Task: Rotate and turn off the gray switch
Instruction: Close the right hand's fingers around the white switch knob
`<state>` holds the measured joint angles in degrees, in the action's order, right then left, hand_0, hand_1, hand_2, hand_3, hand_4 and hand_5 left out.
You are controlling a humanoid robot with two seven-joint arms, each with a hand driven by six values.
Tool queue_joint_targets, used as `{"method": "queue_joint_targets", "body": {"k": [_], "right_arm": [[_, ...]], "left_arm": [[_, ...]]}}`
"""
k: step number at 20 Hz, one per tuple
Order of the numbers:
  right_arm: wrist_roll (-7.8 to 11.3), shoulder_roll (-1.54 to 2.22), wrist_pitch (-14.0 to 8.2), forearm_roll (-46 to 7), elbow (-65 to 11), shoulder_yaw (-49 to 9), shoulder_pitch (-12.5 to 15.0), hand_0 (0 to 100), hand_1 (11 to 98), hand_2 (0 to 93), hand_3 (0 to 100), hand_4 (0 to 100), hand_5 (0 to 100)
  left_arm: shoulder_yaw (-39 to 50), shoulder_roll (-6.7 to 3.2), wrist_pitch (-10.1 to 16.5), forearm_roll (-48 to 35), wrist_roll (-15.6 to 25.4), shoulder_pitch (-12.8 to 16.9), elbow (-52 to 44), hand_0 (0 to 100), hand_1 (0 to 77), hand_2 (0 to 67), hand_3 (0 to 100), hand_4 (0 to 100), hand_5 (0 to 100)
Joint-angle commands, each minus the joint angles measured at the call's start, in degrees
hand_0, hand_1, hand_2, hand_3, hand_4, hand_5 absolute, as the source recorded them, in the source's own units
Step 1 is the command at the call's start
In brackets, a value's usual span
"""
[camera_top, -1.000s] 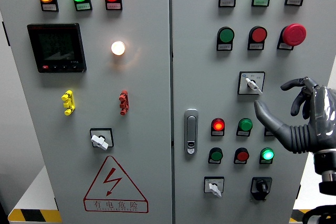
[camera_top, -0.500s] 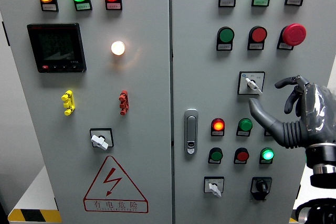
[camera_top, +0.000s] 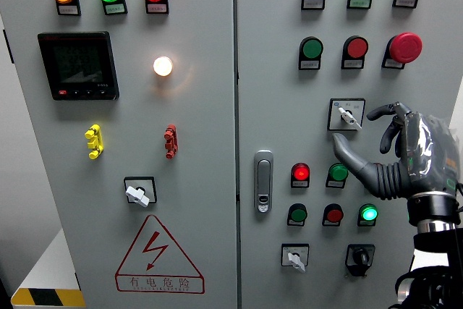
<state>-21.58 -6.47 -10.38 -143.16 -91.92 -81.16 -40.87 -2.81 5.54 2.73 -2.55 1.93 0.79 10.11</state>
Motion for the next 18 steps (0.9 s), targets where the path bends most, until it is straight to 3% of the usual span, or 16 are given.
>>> {"method": "queue_joint_targets", "body": {"k": [1, 18], "right_arm": [[-0.04, -0.03, -0.26, -0.02, 0.68, 0.03, -0.44, 0, 42.7, 52.6, 93, 100, 95], [0.4, -0.03, -0.35, -0.28, 4.2, 0.74, -2.37, 0, 41.7, 58.5, 94, 100, 95]], "left_arm": [[0.0, 0.0, -0.01, 0.0, 0.0, 0.0, 0.0, 0, 0.0, 10.5, 21, 13, 13], [0.0, 0.0, -0.01, 0.0, 0.0, 0.0, 0.0, 0, 0.0, 10.5, 21, 13, 13]]}}
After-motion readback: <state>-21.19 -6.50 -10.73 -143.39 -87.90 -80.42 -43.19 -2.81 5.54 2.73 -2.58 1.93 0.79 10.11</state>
